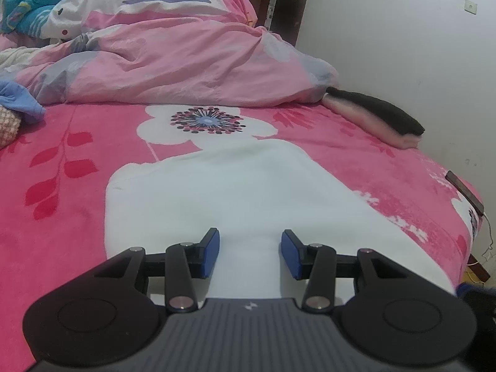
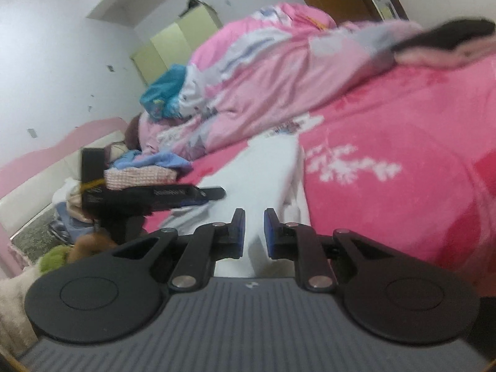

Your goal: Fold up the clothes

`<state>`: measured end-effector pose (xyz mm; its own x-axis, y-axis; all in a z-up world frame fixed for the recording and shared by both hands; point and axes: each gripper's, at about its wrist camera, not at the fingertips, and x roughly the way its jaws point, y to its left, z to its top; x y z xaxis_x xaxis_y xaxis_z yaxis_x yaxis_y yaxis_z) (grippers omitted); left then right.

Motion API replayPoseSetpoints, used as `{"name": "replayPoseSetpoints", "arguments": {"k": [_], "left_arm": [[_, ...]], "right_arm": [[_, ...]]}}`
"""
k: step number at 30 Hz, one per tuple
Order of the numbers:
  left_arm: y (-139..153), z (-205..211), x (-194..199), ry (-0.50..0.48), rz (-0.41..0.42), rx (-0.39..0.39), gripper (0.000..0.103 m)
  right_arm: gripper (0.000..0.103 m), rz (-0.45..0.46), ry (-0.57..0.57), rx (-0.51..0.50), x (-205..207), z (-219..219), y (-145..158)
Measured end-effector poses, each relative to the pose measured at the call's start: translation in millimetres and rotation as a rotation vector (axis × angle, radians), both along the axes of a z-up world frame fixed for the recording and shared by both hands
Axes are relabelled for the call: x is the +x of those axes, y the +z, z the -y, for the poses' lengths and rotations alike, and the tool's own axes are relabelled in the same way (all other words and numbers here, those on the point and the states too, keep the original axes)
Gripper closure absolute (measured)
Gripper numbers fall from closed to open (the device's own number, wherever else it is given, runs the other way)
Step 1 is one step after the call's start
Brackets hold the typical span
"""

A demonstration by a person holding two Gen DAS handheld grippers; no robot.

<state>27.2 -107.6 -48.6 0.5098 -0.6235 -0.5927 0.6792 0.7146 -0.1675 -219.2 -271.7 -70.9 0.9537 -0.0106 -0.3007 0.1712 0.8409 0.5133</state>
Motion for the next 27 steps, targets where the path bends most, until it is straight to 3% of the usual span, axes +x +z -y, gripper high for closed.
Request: {"name": "replayPoseSetpoints", "arguments": {"k": [3,6,10,14,18,27], "left_arm": [[1,1,0,0.004,-0.005,0.005,0.055],[2,3,0,0.001,-0.013,0.015,0.049],[4,7,1,-0.002,-0.022,0.035,0.046],[7,12,2,-0.007,-0.032,0.066,0.041],[9,18,0,-0.013,-0.040,0.105,0.029],[19,22,-5,0.024,-0.034,0.158,0.028]], "right_arm": [[0.089,-0.106,-0.049,0.009,3,6,-9],[0.087,-0.150,-0.078,0.064,-3,14,-11],[0.088,-0.209,-0.144,-0.008,-9,12,1],[0.088,-0.198,-0.152,-0.033,-8,14,19],[0.088,-0.170,-0.128,-0.081,6,10,36],[0.088,-0.164,-0.043,-0.081,48,6,39]]}}
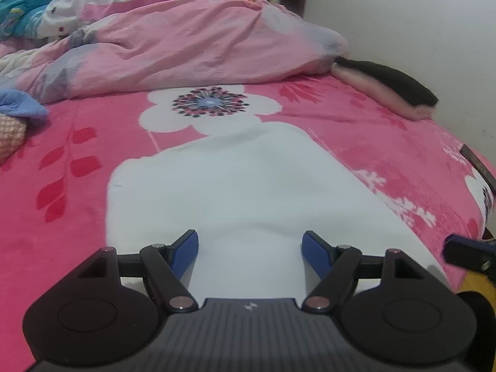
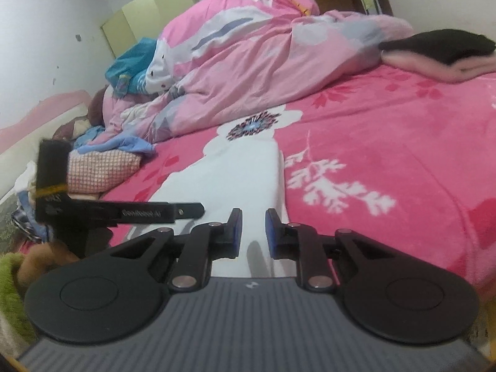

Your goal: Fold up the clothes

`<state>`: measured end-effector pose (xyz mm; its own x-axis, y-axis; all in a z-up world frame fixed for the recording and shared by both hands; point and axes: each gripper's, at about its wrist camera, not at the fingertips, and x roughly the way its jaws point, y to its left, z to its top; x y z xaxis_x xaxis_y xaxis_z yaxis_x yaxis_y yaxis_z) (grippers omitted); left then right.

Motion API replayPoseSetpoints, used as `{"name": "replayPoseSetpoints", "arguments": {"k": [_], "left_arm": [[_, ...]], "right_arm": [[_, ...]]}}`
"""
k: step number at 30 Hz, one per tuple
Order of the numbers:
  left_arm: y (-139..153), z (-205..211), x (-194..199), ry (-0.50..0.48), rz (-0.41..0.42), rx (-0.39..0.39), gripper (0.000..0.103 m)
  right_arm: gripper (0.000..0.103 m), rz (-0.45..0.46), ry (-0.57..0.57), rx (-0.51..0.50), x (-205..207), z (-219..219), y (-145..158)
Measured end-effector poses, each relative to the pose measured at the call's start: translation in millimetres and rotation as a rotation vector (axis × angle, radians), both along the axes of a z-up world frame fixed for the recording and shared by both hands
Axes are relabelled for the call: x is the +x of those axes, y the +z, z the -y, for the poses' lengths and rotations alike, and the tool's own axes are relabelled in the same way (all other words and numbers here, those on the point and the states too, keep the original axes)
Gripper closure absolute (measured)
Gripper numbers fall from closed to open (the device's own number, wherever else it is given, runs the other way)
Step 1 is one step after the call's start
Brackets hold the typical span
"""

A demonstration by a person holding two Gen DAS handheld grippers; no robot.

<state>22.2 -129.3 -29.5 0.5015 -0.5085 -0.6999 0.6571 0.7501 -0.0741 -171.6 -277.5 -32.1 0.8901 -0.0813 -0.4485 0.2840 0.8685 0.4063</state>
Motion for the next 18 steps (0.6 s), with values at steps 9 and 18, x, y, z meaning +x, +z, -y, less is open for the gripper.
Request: {"name": "replayPoseSetpoints", "arguments": {"k": [9,18], "left_arm": [[14,-18,-12,0.030,0.021,0.045,0.028],[3,-23,-20,0.043,0.007,0.071,0.028]], "right_arm": [[0.086,-0.016,0.012,0.042,10,5,-13],[0.086,-0.014,0.011,0.047,7,5,-14]]}}
